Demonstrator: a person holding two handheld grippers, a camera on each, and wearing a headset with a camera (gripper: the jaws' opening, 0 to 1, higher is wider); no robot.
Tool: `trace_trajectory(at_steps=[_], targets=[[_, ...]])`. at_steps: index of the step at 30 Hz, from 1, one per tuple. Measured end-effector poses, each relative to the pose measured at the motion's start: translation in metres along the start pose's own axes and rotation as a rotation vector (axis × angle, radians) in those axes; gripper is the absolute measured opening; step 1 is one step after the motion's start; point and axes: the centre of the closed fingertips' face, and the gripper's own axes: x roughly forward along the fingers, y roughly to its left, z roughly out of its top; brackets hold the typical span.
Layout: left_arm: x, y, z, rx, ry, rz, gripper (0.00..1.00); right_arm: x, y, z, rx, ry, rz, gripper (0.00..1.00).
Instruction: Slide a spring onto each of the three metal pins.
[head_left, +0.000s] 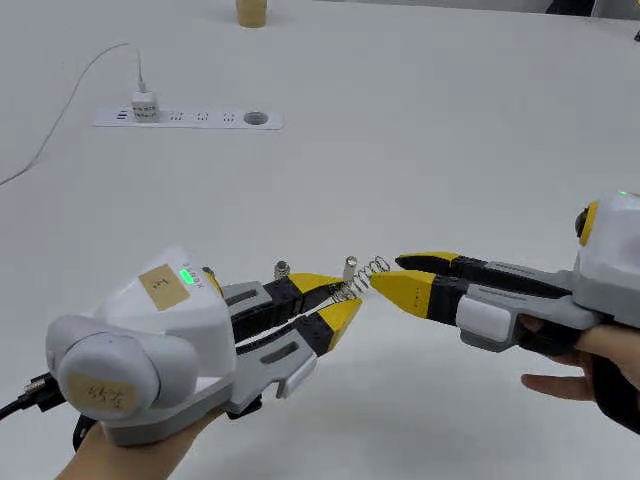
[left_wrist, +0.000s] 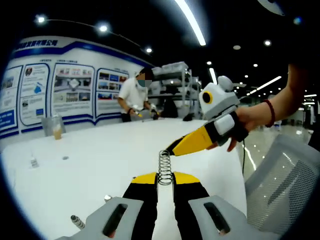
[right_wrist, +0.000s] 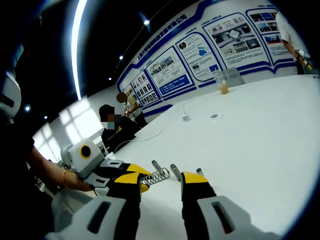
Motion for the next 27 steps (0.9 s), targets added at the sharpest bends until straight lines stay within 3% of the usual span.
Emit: trace_trajectory(at_steps=[15, 20, 27], targets=[[-0.006, -0.012, 0.021, 0.052, -0.054, -0.048, 0.10, 0.000, 0.019, 0.009, 0.130, -0.036, 0.107, 0.24], [-0.006, -0.014, 0.026, 0.060, -0.072, -0.057, 0.10, 0.000, 0.021, 0.010, 0.138, -0.032, 0.120, 0.20], [-0.006, -0.014, 0.025, 0.079, -0.057, -0.058, 0.10, 0.000, 0.024, 0.011, 0.156, -0.033, 0.136, 0.16]])
